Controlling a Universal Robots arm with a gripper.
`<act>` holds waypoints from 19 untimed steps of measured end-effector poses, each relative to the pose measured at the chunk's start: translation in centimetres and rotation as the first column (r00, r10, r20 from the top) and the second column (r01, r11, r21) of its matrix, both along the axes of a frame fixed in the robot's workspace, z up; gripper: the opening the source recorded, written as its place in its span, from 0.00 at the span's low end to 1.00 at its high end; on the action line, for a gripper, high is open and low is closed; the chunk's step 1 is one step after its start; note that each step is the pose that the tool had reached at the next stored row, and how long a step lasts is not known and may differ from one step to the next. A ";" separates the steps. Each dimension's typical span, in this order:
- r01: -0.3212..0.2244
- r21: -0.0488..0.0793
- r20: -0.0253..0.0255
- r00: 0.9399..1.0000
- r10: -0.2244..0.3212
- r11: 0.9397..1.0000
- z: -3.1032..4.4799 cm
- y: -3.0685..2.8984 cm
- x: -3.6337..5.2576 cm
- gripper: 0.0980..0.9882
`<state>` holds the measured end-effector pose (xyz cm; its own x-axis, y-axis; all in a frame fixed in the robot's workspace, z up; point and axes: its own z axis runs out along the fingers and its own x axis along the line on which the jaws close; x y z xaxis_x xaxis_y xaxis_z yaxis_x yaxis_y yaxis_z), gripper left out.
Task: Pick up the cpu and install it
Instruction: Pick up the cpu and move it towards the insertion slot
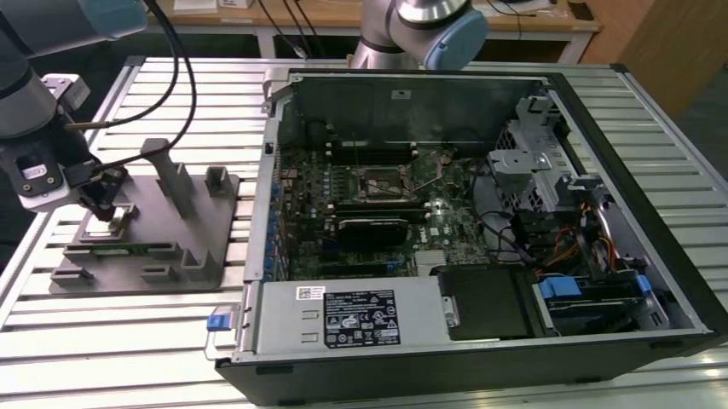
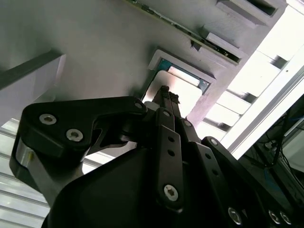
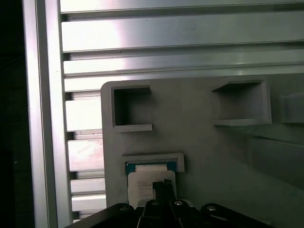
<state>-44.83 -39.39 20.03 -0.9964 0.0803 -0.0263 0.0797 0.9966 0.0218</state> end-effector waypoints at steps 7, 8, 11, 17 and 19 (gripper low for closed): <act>0.000 0.000 0.000 1.000 0.000 1.000 -0.45 0.00 -0.45 0.01; 0.000 0.000 0.000 1.000 0.000 1.000 -0.48 0.00 -0.56 0.01; 0.001 0.000 0.000 1.000 -0.001 1.000 -0.51 0.00 -0.68 0.01; 0.001 0.000 0.000 1.000 -0.001 1.000 -0.51 0.00 -0.69 0.02; 0.001 0.000 0.000 1.000 -0.001 1.000 -0.51 0.00 -0.70 0.15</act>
